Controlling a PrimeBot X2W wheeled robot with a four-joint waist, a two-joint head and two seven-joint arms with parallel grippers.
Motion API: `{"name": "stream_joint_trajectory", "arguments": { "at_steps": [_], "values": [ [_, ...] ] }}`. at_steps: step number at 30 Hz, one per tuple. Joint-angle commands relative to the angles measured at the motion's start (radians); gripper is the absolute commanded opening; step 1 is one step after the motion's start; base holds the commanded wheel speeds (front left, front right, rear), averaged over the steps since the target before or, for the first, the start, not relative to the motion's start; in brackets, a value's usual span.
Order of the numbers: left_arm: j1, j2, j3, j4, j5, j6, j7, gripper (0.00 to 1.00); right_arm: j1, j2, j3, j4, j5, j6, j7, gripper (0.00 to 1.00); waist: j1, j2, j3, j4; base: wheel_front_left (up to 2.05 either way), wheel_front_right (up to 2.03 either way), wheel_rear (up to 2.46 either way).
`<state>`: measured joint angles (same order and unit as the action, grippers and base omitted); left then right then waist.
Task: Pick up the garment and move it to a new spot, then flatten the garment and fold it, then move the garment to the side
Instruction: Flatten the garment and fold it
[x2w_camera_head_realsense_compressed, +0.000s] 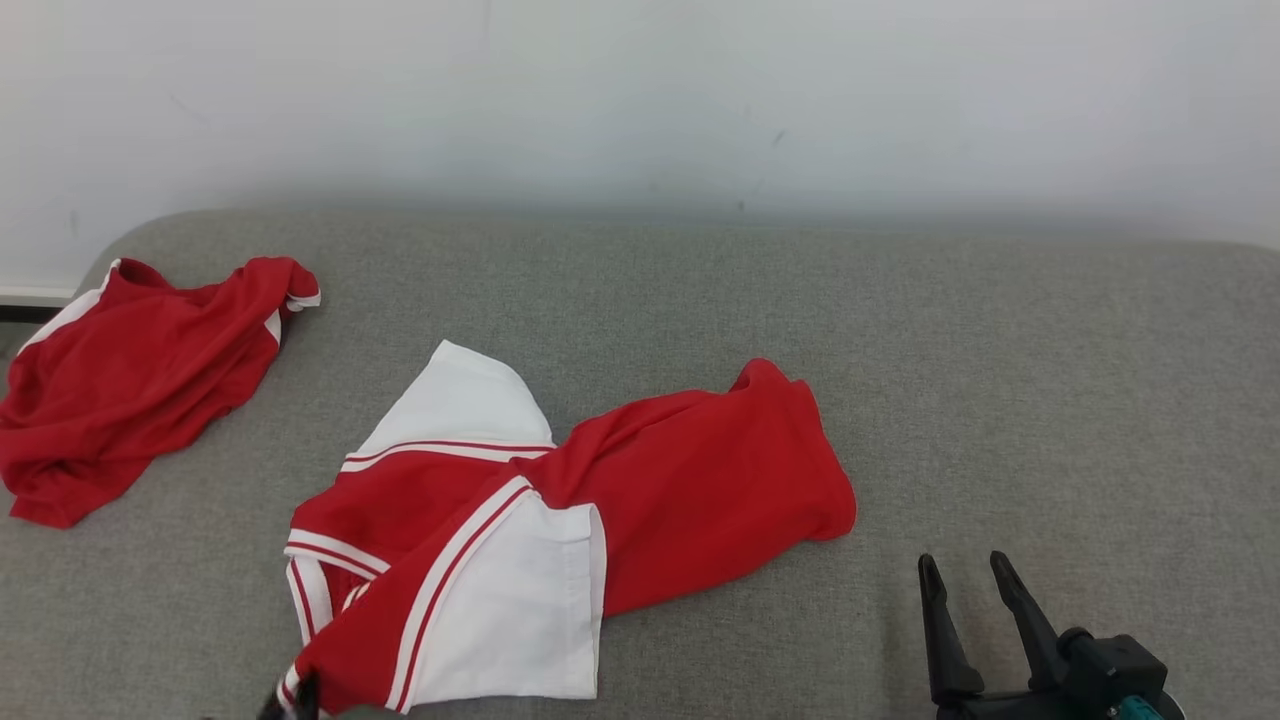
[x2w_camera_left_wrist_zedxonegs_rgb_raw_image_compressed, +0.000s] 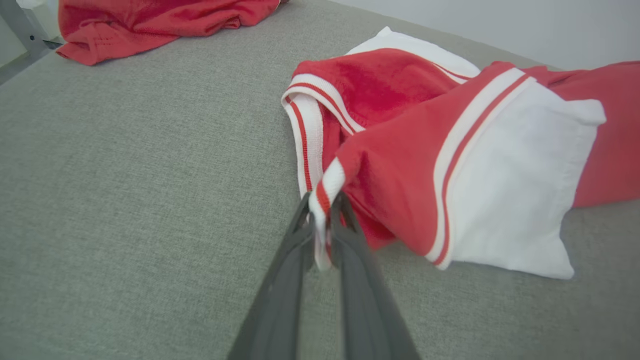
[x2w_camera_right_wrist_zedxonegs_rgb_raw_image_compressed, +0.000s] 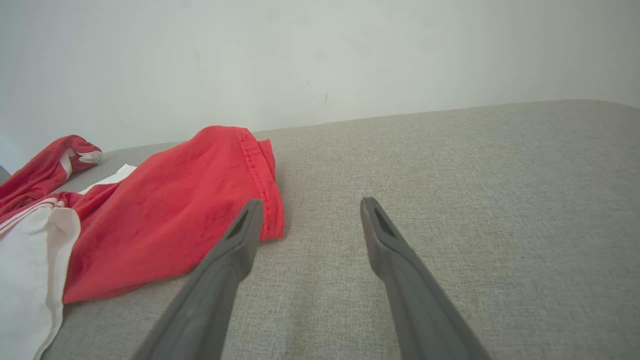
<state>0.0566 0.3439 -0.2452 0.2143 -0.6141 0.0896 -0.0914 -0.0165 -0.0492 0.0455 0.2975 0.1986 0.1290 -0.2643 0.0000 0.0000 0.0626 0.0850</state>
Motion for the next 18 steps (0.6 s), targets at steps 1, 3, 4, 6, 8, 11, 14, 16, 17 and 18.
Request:
{"name": "stream_joint_trajectory", "arguments": {
  "at_steps": [1, 3, 4, 6, 8, 11, 14, 16, 17, 18],
  "values": [
    [-0.026, -0.005, 0.003, 0.003, 0.015, 0.009, -0.023, 1.00, -0.002, -0.002, -0.003, -0.002, -0.007, 0.004, -0.001, 1.00, 0.0000, 0.0000, 0.005, 0.003, 0.00, 0.00, 0.00],
    [-0.035, -0.008, 0.009, 0.001, 0.029, 0.018, -0.054, 1.00, -0.008, -0.002, -0.004, -0.002, -0.007, 0.004, -0.001, 1.00, 0.0000, 0.0000, 0.009, 0.004, 0.00, 0.00, 0.00],
    [-0.035, -0.008, 0.009, 0.001, 0.029, 0.018, -0.054, 1.00, -0.008, -0.002, -0.004, -0.002, -0.007, 0.004, -0.001, 1.00, 0.0000, 0.0000, 0.009, 0.004, 0.00, 0.00, 0.00],
    [-0.042, -0.005, 0.012, -0.003, 0.042, 0.027, -0.073, 1.00, -0.012, -0.002, -0.003, -0.001, -0.008, 0.004, -0.001, 1.00, 0.0000, 0.0000, 0.011, 0.004, 0.00, 0.00, 0.00],
    [-0.053, 0.000, 0.018, -0.016, 0.052, 0.038, -0.090, 1.00, -0.015, -0.002, -0.002, 0.001, -0.010, 0.004, -0.001, 1.00, 0.0000, 0.0000, 0.012, 0.002, 0.00, 0.00, 0.00],
    [-0.059, 0.001, 0.028, -0.041, 0.063, 0.057, -0.113, 1.00, -0.012, -0.002, -0.003, 0.003, -0.010, 0.004, -0.001, 1.00, 0.0000, 0.0000, 0.009, -0.002, 0.00, 0.00, 0.00],
    [-0.052, 0.003, 0.036, -0.060, 0.078, 0.084, -0.120, 1.00, -0.009, -0.002, -0.001, 0.006, -0.011, 0.004, -0.001, 1.00, 0.0000, 0.0000, 0.005, -0.005, 0.00, 0.00, 0.00],
    [-0.042, 0.002, 0.044, -0.077, 0.076, 0.093, -0.127, 1.00, -0.007, -0.002, -0.002, 0.008, -0.012, 0.004, -0.001, 1.00, 0.0000, 0.0000, 0.000, -0.006, 0.00, 0.00, 0.00],
    [-0.035, 0.003, 0.043, -0.082, 0.078, 0.095, -0.126, 1.00, -0.005, -0.002, -0.002, 0.008, -0.012, 0.004, -0.001, 1.00, 0.0000, 0.0000, -0.003, -0.006, 0.00, 0.00, 0.00],
    [-0.029, 0.007, 0.042, -0.083, 0.085, 0.105, -0.123, 1.00, -0.004, -0.002, -0.002, 0.009, -0.013, 0.004, -0.001, 1.00, 0.0000, 0.0000, -0.005, -0.005, 0.00, 0.00, 0.00]
  ]
}}
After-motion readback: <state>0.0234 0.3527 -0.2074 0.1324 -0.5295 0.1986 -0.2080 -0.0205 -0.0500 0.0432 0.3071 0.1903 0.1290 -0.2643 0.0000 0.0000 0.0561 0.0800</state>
